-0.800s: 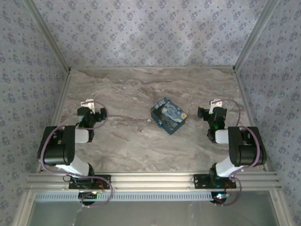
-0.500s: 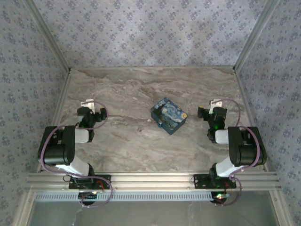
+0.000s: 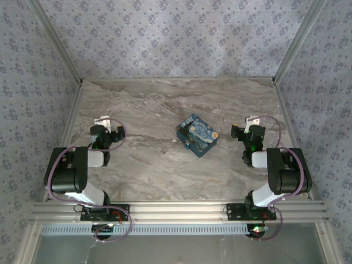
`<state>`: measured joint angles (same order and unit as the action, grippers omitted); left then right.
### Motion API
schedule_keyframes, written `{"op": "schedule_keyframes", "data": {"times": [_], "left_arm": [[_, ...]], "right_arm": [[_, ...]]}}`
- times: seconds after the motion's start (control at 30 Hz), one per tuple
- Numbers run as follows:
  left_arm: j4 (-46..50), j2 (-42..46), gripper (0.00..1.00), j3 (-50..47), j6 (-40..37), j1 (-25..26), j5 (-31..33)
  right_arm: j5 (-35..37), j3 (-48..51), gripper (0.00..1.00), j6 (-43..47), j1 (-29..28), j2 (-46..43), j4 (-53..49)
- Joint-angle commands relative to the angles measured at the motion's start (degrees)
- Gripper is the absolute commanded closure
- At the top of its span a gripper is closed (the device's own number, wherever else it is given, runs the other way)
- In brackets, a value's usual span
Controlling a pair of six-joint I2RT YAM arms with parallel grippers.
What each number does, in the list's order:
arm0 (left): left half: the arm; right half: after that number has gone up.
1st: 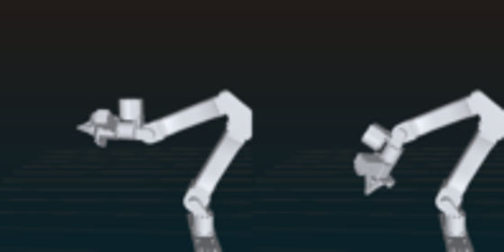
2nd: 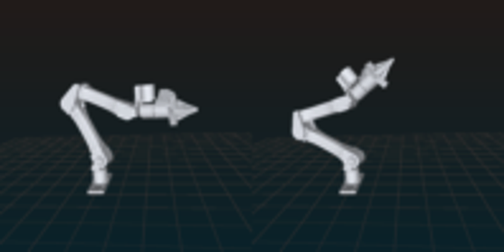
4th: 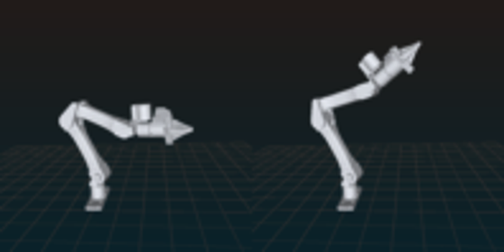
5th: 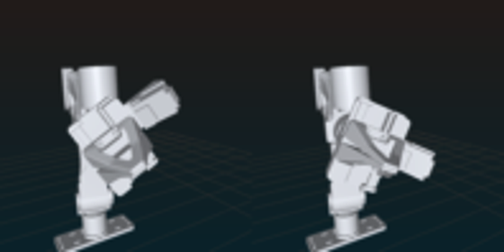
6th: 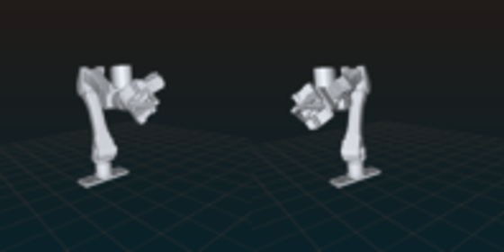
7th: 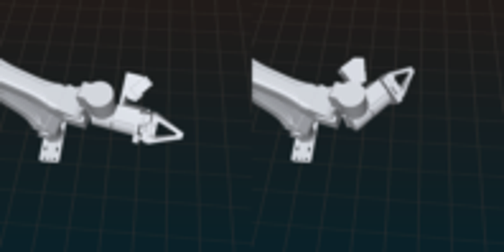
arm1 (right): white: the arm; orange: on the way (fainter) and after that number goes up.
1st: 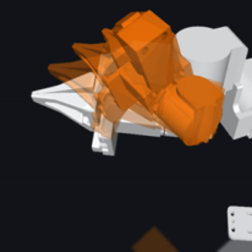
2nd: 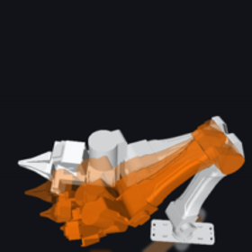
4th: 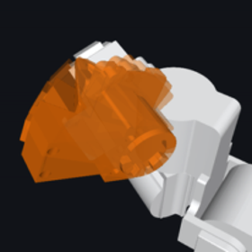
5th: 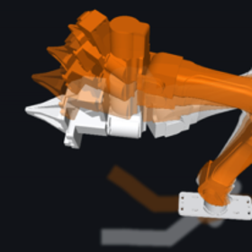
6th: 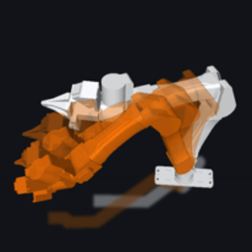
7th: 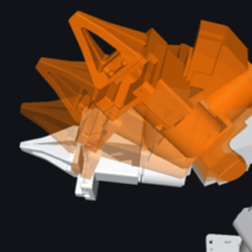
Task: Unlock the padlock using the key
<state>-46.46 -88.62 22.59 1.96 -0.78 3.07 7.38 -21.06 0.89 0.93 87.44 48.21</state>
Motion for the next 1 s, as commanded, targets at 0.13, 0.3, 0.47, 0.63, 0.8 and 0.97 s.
{"op": "schedule_keyframes", "data": {"times": [0.13,0.3,0.47,0.63,0.8,0.97], "left_arm": [[19.37,7.08,0.0,9.94,0.47,-0.46,1.18],[26.41,11.25,0.0,15.01,4.56,-0.65,-1.89],[40.97,9.66,0.0,25.78,21.9,-2.25,-12.44],[43.88,4.28,0.04,31.75,26.78,-0.16,-27.7],[48.82,-1.57,0.06,37.75,25.76,7.22,-32.23],[49.01,-10.0,0.08,43.61,26.73,15.07,-35.05]], "right_arm": [[0.36,-7.59,0.0,-0.93,-0.58,-10.47,-20.22],[-4.33,-10.58,0.0,-6.69,-0.64,-18.94,-27.93],[-8.5,-16.81,0.0,-28.6,0.95,-24.66,-47.3],[-24.44,-14.0,0.0,-34.95,3.52,-26.23,-44.48],[-26.98,-13.57,0.0,-36.48,1.3,-30.8,-54.08],[-27.24,-8.88,0.01,-39.28,-1.68,-36.75,-57.74]]}}
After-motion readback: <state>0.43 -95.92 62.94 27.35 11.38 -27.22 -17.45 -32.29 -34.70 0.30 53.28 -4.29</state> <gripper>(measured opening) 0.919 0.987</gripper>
